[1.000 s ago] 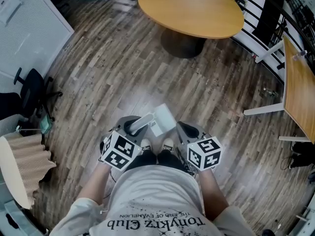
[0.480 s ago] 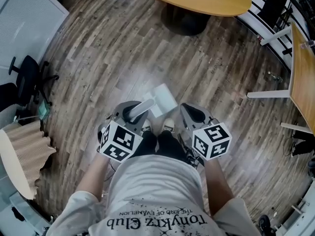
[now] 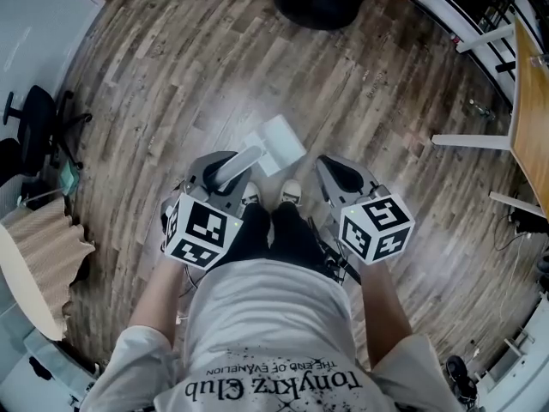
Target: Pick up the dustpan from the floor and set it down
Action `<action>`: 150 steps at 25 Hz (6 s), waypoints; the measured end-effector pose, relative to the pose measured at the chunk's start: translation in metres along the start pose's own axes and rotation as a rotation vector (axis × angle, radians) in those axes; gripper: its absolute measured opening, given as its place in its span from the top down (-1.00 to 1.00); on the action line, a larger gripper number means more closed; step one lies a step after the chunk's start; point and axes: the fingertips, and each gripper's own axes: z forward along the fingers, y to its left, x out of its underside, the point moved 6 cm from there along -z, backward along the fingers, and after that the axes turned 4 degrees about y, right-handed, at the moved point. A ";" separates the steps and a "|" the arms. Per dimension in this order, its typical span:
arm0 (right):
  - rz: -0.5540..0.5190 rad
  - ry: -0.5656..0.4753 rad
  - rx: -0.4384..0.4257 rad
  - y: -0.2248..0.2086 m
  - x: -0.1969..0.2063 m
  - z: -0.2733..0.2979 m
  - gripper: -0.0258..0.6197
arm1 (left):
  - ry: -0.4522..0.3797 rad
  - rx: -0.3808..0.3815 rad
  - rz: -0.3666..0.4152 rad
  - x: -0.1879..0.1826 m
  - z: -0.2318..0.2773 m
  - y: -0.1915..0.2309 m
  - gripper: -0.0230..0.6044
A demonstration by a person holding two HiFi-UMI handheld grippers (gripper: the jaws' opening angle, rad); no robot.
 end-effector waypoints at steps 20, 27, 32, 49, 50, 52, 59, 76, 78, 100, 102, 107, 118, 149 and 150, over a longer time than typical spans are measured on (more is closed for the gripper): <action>0.065 0.032 -0.001 -0.020 0.024 0.012 0.84 | 0.028 -0.033 -0.054 0.029 0.066 0.010 0.56; 0.093 0.053 -0.005 -0.023 0.034 0.017 0.84 | 0.031 -0.043 -0.059 0.037 0.090 0.014 0.56; 0.103 0.056 -0.013 -0.023 0.036 0.022 0.84 | 0.035 -0.046 -0.065 0.042 0.104 0.018 0.56; 0.115 0.079 0.004 -0.036 0.043 0.032 0.84 | 0.023 -0.054 -0.076 0.048 0.138 0.023 0.56; 0.118 0.081 0.005 -0.036 0.044 0.033 0.84 | 0.022 -0.054 -0.076 0.048 0.138 0.023 0.56; 0.120 0.080 0.003 -0.036 0.044 0.034 0.84 | 0.021 -0.057 -0.078 0.050 0.140 0.022 0.56; 0.128 0.077 -0.004 -0.035 0.043 0.034 0.84 | 0.023 -0.063 -0.092 0.054 0.149 0.020 0.56; 0.128 0.075 -0.024 -0.031 0.042 0.038 0.84 | 0.115 -0.052 -0.129 0.068 0.148 0.021 0.56; 0.125 0.072 -0.029 -0.028 0.039 0.040 0.84 | 0.130 -0.045 -0.133 0.068 0.148 0.022 0.56; 0.117 0.047 -0.035 -0.011 0.032 0.037 0.84 | 0.148 0.027 -0.090 0.067 0.130 0.025 0.12; 0.115 0.046 -0.035 -0.009 0.031 0.034 0.84 | 0.141 0.017 -0.078 0.065 0.124 0.026 0.11; 0.097 0.040 -0.030 0.000 0.027 0.027 0.84 | 0.116 -0.012 -0.065 0.059 0.101 0.028 0.10; -0.001 0.032 0.012 0.032 0.011 0.005 0.84 | -0.019 -0.040 -0.125 0.031 0.018 0.021 0.36; -0.104 -0.030 0.016 0.079 0.003 -0.020 0.84 | -0.165 -0.098 -0.335 0.021 -0.061 -0.002 0.85; -0.117 -0.025 0.017 0.079 0.002 -0.020 0.84 | -0.165 -0.098 -0.334 0.020 -0.061 -0.003 0.85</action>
